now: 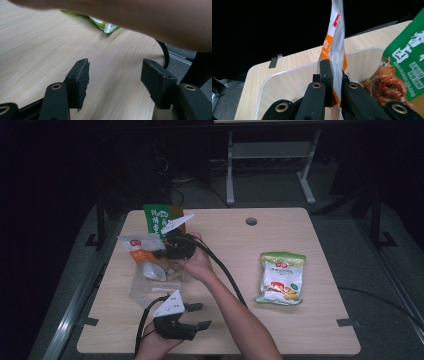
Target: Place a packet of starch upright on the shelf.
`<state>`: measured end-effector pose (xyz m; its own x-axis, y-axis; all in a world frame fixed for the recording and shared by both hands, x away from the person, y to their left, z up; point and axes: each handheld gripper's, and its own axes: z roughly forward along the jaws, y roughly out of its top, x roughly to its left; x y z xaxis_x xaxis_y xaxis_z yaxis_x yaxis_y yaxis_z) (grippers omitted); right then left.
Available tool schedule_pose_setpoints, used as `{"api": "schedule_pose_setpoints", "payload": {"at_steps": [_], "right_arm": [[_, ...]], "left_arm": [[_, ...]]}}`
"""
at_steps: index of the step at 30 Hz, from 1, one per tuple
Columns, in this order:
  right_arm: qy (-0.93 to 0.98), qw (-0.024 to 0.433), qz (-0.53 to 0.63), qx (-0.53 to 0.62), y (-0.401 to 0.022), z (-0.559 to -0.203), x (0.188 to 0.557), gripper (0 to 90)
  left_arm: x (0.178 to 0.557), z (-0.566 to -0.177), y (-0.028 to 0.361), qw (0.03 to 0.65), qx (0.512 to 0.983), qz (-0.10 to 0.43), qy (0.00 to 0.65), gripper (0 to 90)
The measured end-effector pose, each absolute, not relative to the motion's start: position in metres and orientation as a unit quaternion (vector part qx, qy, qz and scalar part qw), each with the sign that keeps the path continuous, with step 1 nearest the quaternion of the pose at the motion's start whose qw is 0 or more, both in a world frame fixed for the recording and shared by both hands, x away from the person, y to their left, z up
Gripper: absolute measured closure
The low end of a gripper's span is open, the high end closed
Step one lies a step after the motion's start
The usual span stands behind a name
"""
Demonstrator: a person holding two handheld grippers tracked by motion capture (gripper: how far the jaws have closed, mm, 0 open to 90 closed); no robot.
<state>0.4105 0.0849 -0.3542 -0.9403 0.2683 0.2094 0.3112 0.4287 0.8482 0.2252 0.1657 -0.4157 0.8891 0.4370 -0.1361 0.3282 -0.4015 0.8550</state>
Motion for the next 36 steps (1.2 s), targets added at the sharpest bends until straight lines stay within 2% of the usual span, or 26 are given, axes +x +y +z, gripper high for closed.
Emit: {"api": "schedule_pose_setpoints", "payload": {"at_steps": [10, 26, 29, 36], "right_arm": [[-0.846, 0.012, -0.506, -0.165, 0.072, -0.365, 0.409, 89.7], [-0.872, 0.023, -0.461, -0.164, 0.059, -0.383, 0.411, 89.1], [-0.870, 0.025, -0.462, -0.169, 0.058, -0.383, 0.412, 87.9], [-0.862, 0.022, -0.474, -0.180, 0.049, -0.375, 0.413, 77.5]], "left_arm": [[0.227, -0.416, 0.167, 0.498, 0.833, 0.059, 0.234, 39.2], [0.230, -0.418, 0.165, 0.494, 0.835, 0.055, 0.236, 38.9], [0.230, -0.418, 0.166, 0.495, 0.833, 0.056, 0.239, 38.8], [0.231, -0.418, 0.167, 0.495, 0.833, 0.057, 0.239, 38.3]]}}
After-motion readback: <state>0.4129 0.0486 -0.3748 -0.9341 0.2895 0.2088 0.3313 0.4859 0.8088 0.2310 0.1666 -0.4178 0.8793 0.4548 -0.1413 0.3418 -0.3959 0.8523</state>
